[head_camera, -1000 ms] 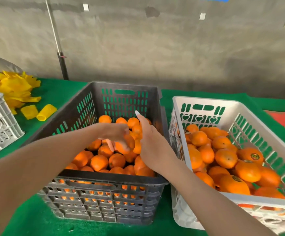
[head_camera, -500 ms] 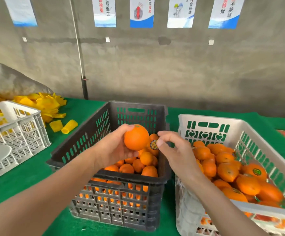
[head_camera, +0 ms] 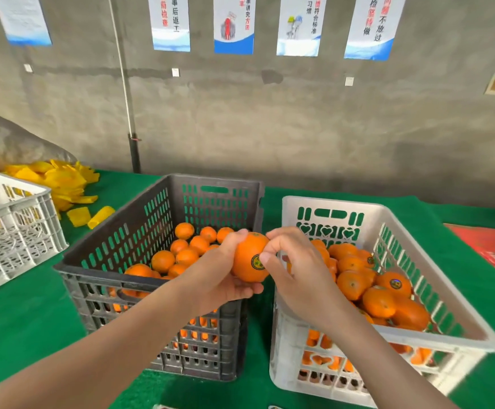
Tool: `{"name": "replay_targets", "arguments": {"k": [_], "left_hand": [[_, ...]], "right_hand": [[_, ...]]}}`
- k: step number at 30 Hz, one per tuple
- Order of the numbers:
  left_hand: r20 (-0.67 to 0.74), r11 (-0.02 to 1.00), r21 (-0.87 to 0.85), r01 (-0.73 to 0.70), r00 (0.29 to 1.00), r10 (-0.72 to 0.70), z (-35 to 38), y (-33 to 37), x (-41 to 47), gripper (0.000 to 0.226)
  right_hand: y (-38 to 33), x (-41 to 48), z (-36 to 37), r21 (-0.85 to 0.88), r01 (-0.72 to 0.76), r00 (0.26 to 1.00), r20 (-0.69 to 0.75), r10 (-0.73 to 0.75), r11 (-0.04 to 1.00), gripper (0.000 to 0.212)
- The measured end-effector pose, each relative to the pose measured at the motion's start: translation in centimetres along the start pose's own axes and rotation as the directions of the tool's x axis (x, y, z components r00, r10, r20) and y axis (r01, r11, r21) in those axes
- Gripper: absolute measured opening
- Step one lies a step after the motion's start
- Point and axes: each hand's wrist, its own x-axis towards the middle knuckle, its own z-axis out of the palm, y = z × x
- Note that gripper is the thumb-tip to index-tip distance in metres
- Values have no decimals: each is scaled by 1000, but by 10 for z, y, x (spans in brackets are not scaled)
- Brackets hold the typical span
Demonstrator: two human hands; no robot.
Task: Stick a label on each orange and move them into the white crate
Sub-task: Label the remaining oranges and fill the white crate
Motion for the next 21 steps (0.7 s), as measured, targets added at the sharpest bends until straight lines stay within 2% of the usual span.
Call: {"name": "replay_targets", "arguments": {"k": [7, 13, 19, 21], "left_hand": [[-48, 999, -50, 10, 999, -12, 18, -10, -2, 38], [-70, 998, -60, -11, 998, 7, 31, -15, -6, 37], [-35, 996, -86, -30, 999, 27, 45, -17, -10, 25], [-51, 995, -96, -32, 998, 27, 49, -19, -9, 22]], "right_hand": [[5, -9, -14, -138, 5, 998, 69, 5, 990, 13], [8, -21, -14, -208, 86, 989, -98, -108, 974, 13], [21, -31, -12, -35, 44, 974, -221, -50, 998, 14], [26, -31, -16, 100, -66, 978, -191, 85, 993, 39]]}}
